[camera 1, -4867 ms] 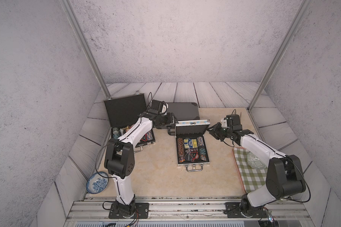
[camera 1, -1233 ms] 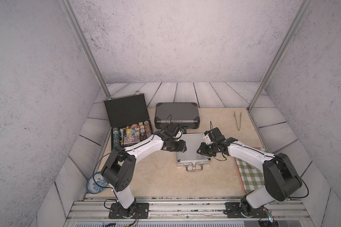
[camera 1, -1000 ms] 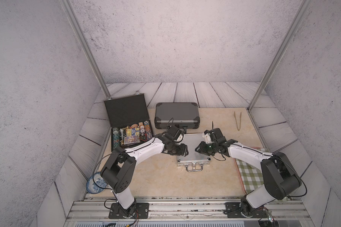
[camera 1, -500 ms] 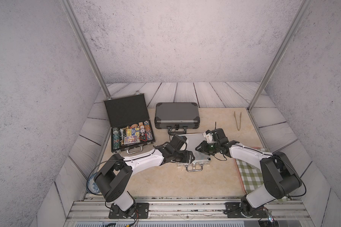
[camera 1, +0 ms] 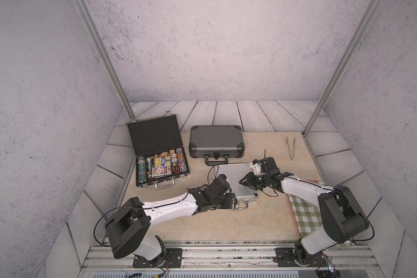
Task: Close the poker set cases
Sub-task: Adjust the poker set case at the center of the board.
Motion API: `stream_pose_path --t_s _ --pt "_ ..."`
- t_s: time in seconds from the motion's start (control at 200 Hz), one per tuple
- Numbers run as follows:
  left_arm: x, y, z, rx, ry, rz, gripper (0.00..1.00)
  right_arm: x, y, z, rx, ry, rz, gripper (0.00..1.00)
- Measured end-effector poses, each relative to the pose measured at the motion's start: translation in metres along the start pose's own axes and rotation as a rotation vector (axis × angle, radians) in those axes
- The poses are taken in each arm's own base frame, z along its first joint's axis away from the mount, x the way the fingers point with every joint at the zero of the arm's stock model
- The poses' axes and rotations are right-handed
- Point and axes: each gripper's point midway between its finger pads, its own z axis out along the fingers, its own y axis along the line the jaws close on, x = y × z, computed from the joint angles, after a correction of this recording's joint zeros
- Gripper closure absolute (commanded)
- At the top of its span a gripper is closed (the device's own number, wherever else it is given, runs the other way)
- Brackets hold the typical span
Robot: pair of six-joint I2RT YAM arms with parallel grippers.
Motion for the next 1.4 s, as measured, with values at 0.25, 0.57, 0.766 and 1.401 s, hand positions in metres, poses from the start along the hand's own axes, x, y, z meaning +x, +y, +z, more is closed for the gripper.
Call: stream_pose_path --t_s 0.25,0.57,0.766,1.401 --pt "0.004 0.031 -0.015 -0.146 -0.005 -0.024 0.30 -0.001 -0.007 -0.011 0.064 -0.015 -0.009 0.68" --pt "-0.009 0.057 0.003 -0.198 -0.005 -0.036 0.28 0.004 -0.035 -0.044 0.220 -0.033 0.006 0.58" --pt "-0.004 0.068 0.017 -0.214 0.040 -0.046 0.30 0.006 -0.055 -0.055 0.283 -0.045 0.033 0.56" --pt "-0.008 0.085 0.045 -0.250 0.089 -0.070 0.52 0.004 -0.047 -0.024 0.149 -0.003 0.053 0.64"
